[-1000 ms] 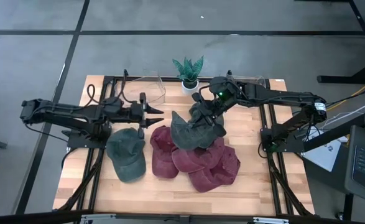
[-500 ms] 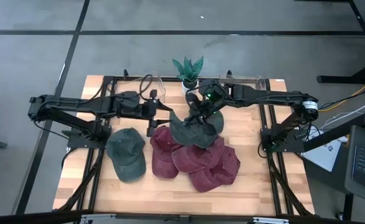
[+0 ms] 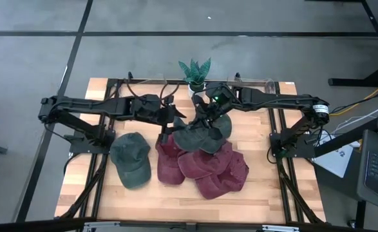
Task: Pick & Place hat
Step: Put the middle black cap into the left transparent bin
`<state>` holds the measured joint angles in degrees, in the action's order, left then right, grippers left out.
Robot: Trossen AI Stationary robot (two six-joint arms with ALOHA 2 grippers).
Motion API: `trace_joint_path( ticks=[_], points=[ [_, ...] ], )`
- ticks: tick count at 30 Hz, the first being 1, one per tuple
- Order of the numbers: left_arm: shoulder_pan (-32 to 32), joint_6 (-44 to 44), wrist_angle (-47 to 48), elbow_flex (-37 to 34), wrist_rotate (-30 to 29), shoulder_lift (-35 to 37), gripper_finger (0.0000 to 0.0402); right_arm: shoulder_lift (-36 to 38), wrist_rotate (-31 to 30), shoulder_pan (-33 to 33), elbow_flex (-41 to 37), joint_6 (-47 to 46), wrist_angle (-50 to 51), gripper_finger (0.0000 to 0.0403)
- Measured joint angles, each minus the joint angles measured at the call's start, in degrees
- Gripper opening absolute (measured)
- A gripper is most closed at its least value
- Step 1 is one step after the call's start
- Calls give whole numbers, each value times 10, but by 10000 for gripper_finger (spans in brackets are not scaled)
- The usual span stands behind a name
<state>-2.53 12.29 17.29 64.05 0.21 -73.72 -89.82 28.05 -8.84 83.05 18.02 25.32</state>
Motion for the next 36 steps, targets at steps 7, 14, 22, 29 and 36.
trace_joint_path(
  ticks=[7,14,22,29,36],
  points=[
    [-3,-5,11,4,25,-11,202,0,6,0,0,0,-12,13],
    [-3,5,31,3,25,-9,126,0,6,0,0,-26,-12,13],
    [-2,14,43,3,25,-5,11,0,-5,0,0,-73,-16,30],
    [-2,-2,66,3,-2,4,6,0,-54,0,0,-131,0,107],
    [-3,-62,123,3,-124,46,5,12,-130,0,0,-138,63,190]
  ],
)
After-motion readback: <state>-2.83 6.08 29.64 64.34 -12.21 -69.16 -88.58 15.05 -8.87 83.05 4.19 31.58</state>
